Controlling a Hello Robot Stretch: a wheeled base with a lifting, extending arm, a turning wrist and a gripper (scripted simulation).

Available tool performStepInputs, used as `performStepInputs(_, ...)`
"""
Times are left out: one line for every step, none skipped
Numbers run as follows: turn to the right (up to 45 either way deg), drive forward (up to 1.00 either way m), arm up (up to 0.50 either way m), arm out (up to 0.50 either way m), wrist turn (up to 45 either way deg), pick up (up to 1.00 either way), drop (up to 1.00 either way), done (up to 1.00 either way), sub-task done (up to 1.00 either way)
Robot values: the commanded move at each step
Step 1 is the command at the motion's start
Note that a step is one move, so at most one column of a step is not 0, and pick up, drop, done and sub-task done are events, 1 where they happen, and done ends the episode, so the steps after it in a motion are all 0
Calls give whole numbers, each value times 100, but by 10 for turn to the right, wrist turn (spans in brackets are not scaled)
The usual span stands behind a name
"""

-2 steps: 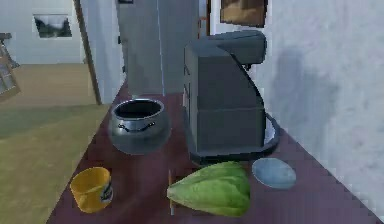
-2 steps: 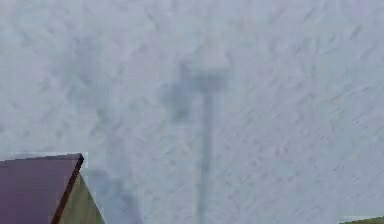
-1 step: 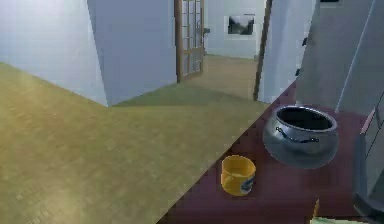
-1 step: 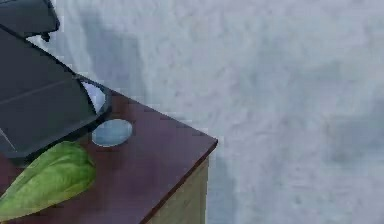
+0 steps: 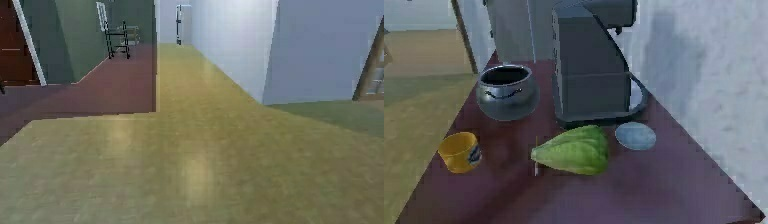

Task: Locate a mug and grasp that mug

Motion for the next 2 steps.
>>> performStepInputs(-270, 0, 0, 0, 0, 0, 0, 0, 0)
performStepInputs(0, 0, 50, 0, 0, 0, 0, 0, 0)
